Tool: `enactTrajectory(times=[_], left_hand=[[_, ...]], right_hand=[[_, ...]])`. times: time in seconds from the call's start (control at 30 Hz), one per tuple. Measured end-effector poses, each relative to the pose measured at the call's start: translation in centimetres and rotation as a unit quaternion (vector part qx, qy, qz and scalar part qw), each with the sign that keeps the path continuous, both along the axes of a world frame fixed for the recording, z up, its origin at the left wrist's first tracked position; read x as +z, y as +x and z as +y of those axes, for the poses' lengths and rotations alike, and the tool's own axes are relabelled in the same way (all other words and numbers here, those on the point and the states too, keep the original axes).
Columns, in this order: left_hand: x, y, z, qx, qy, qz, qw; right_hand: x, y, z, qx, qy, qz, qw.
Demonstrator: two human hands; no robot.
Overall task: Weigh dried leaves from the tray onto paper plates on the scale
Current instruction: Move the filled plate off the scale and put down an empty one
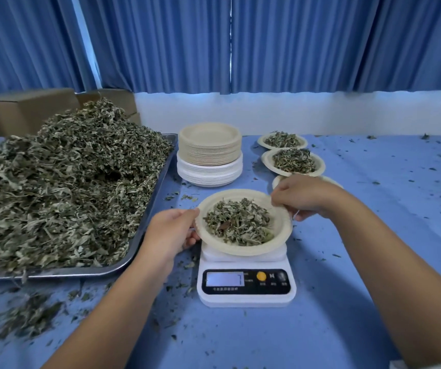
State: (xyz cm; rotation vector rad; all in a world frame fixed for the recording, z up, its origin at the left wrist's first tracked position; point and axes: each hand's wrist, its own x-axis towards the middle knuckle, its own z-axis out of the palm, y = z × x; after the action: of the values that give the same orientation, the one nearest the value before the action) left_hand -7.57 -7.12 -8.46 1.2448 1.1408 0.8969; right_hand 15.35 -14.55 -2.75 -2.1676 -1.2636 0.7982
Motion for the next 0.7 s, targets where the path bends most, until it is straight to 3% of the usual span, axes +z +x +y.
enactTrajectory(times=[0.2, 0.37, 0.7], left_hand=[[1.5, 1.6, 0.8, -0.009, 0.017, -0.046, 0.999], [3.5, 6.4, 1.6, -0.061, 0.017, -0.114, 0.991], [4.8, 19.8, 7.2, -0.014, 0.022, -0.086, 0.996]], right_hand=[[0.1, 2.1, 0.6, -0.056, 0.078, 0.082, 0.992], [0.5, 5.3, 1.8, -0.15, 0.116, 0.071, 0.979], [2.0, 15.1, 6.0, -0.251, 0.131, 0.089, 0.955]])
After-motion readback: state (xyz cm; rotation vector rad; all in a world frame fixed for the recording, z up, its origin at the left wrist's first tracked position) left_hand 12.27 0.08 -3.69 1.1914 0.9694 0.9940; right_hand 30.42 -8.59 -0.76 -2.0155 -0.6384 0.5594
